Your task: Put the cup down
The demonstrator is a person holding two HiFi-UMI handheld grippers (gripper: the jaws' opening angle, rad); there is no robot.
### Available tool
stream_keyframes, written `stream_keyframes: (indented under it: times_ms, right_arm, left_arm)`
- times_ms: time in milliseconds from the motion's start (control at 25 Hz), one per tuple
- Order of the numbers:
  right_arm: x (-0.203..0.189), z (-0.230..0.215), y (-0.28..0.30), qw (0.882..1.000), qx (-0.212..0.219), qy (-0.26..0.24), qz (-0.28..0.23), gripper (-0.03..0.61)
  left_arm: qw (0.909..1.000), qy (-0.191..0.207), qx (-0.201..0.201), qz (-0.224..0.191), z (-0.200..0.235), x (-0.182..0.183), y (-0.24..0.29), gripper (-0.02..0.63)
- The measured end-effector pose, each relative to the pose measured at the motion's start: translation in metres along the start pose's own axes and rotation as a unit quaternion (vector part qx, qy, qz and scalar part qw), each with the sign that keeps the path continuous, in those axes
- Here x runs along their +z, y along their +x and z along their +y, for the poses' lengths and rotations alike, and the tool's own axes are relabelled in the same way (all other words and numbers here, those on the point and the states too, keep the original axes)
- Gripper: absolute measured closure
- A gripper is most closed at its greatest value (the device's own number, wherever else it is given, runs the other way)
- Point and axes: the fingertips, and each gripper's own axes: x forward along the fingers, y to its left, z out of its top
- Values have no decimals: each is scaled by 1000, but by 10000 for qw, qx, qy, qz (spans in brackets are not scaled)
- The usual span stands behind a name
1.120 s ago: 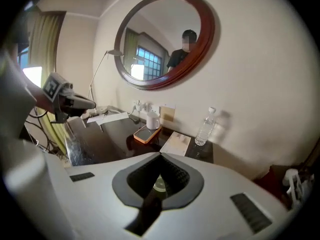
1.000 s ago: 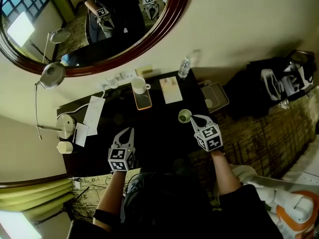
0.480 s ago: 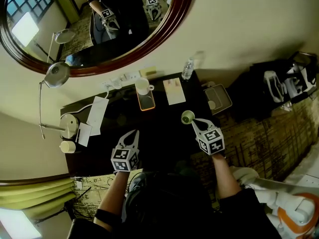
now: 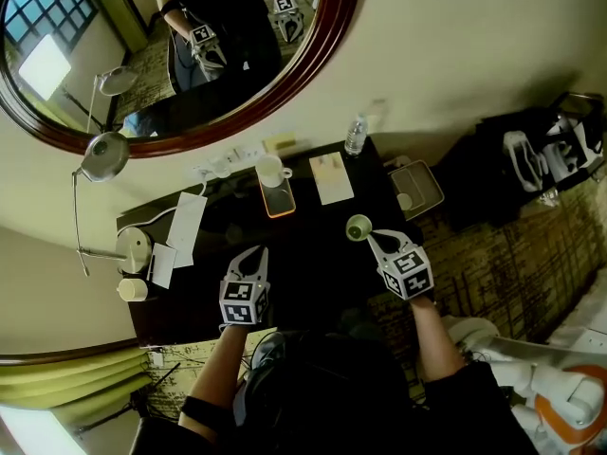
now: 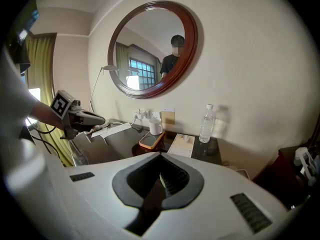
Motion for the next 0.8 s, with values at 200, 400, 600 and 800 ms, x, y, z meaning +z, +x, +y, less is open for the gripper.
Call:
stream_keyframes:
  times_ms: [200, 400, 600, 800]
  right_arm:
    - [4, 4, -1, 10000, 34, 8, 23, 571]
    - [8, 9, 4, 9999, 160, -5, 29, 571]
    - [16, 16, 15, 9994, 358, -37, -3, 571]
    - [25, 25, 33, 9979, 610, -204, 3, 571]
  left_arm:
    - [9986, 379, -333, 179, -1, 23, 26, 535]
    - [9923, 950, -627, 486, 4, 42, 59, 446]
    - [9865, 1218, -660, 870, 17, 62, 95, 337]
    - [9731, 1680, -846, 1331, 25, 63, 131, 205]
